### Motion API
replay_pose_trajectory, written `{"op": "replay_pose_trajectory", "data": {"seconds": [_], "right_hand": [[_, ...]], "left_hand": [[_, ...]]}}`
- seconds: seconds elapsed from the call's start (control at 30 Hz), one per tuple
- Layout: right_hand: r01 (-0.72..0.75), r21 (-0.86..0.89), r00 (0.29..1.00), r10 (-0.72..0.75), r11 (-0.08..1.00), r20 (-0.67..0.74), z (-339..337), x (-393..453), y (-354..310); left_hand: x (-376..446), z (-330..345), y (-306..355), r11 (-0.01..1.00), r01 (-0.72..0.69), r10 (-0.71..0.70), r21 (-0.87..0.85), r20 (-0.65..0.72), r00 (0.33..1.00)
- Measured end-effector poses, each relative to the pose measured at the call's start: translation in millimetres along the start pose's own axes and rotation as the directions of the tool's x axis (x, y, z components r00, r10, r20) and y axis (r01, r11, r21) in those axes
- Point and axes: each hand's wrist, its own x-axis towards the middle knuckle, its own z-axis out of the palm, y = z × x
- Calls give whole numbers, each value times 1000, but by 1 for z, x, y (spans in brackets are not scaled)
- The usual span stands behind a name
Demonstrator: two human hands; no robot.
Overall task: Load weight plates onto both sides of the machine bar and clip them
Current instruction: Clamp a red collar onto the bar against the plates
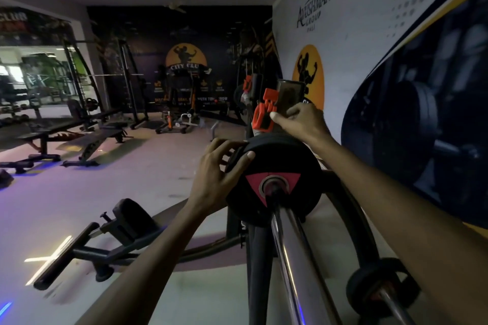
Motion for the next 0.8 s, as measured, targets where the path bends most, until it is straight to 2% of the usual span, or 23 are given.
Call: {"op": "replay_pose_trajectory", "data": {"seconds": [0.13,0.23,0.37,0.6,0.67,0.77,0.8], "right_hand": [[-136,-37,989,137,990,47,30,42,-6],[-132,-20,991,132,991,7,50,62,-3],[-185,-4,982,185,983,36,64,77,-7],[-244,23,970,244,970,5,76,99,-7],[-257,51,966,255,965,50,76,105,-11],[-302,166,938,261,939,230,70,108,-28],[-281,193,943,234,940,237,64,106,-36]], "left_hand": [[3,1,-2,1000,-10,10,-15,-13,1000],[3,4,-7,1000,-6,6,-12,-24,1000],[4,5,-10,1000,2,-3,-16,-42,999],[4,3,-8,1000,8,-9,-24,-29,1000],[6,1,-8,1000,5,-6,-31,-18,1000],[7,1,-9,1000,6,-6,-15,-15,1000],[8,0,-8,1000,16,-16,-23,-13,1000]]}}
